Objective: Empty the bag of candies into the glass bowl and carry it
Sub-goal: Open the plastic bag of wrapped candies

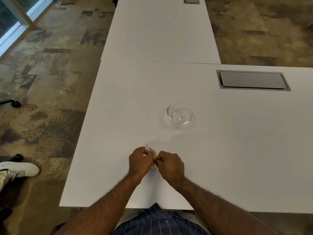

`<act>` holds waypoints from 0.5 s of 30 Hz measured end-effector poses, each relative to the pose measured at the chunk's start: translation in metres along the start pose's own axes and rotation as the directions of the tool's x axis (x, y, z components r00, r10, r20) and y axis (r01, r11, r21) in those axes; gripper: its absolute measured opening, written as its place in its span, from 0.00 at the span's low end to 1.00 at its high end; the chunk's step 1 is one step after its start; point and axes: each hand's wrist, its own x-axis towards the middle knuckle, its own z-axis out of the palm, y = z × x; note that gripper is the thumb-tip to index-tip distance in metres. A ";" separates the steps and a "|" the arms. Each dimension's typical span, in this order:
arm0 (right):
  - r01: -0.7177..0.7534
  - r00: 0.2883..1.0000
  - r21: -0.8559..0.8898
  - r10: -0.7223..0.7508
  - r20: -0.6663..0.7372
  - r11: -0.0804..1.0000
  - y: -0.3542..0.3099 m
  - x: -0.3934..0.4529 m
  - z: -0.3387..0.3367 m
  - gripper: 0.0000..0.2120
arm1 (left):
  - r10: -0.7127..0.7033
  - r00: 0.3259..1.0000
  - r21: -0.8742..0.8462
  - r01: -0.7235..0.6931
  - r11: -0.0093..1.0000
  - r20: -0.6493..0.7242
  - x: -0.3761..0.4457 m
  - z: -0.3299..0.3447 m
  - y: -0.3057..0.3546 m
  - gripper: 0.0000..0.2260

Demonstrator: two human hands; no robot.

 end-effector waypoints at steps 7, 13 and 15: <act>0.129 0.992 -0.025 -0.129 -0.003 0.991 0.005 -0.003 0.003 0.15 | -0.148 0.987 -0.027 0.149 0.988 0.063 0.000 -0.005 0.011 0.19; 0.228 0.967 0.122 -0.239 0.084 0.966 0.006 -0.001 0.002 0.17 | -0.153 0.979 -0.080 0.164 0.983 0.133 0.002 -0.017 0.007 0.16; 0.158 0.975 0.203 -0.186 0.125 0.966 0.006 0.001 0.002 0.15 | -0.130 0.979 -0.054 0.140 0.989 0.154 0.003 -0.021 0.005 0.17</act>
